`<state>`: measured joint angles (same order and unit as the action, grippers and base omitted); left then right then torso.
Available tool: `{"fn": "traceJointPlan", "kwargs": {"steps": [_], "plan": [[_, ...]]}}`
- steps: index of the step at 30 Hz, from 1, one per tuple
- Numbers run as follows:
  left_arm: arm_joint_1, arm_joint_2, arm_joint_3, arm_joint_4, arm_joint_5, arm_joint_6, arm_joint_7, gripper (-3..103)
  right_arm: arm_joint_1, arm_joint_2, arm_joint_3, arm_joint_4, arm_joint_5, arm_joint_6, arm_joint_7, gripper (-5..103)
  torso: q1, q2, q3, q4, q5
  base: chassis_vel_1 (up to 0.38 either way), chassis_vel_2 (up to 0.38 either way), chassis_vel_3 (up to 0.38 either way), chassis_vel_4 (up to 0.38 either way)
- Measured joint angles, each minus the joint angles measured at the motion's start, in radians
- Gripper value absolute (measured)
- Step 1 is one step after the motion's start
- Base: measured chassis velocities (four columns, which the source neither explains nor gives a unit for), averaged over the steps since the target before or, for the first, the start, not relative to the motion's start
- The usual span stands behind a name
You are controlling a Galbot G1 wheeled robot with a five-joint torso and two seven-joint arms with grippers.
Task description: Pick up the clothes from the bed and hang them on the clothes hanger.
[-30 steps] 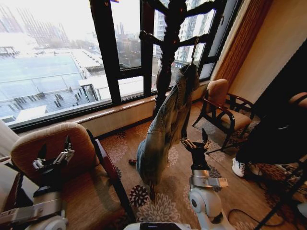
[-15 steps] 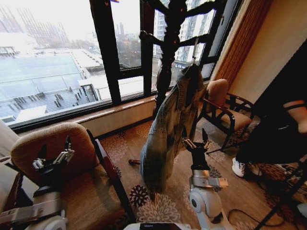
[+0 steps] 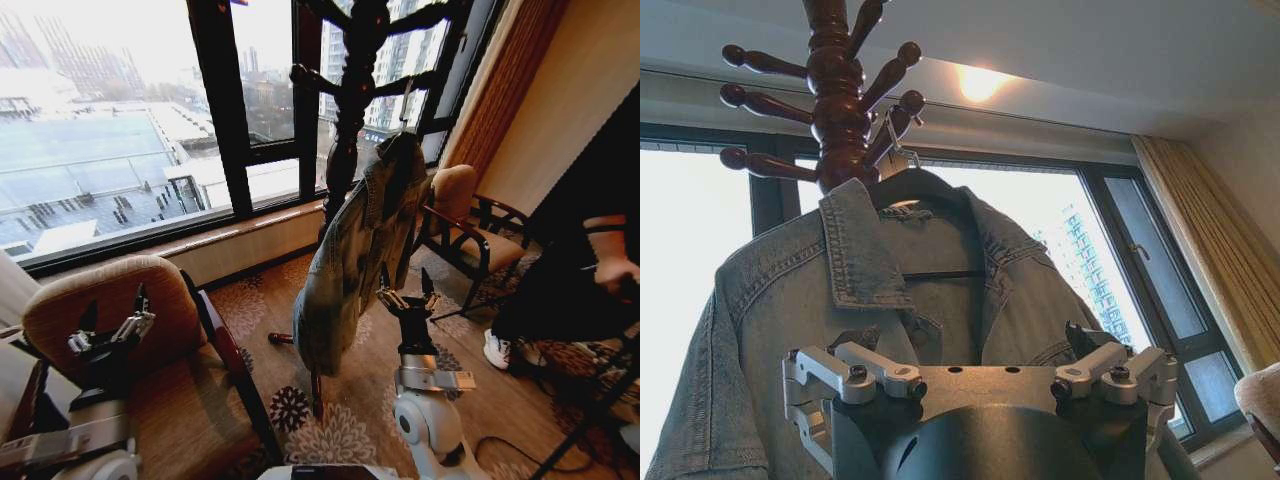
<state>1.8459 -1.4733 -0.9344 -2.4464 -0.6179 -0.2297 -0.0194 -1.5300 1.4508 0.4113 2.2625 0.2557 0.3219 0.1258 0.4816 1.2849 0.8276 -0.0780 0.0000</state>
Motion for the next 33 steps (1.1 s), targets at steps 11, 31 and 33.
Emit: {"fn": "traceJointPlan", "kwargs": {"steps": [11,31,33], "plan": [[0.000,0.000,0.000,0.000,0.000,0.000,0.000,100,0.000,0.000,0.000,0.000,0.000,0.000,0.000,100,0.000,0.000,0.000,0.0000,0.0000,0.000,0.000,0.000,0.000],[0.000,0.000,0.000,0.000,0.000,0.000,0.000,100,0.000,0.000,0.000,0.000,0.000,0.000,0.000,100,0.000,0.000,0.000,0.0000,0.0000,0.000,0.000,0.000,0.000],[0.000,0.000,0.000,0.000,0.000,0.000,0.000,100,0.000,0.000,0.000,0.000,0.000,0.000,0.000,100,0.000,0.000,0.000,0.0000,0.0000,0.000,0.000,0.000,0.000]]}}
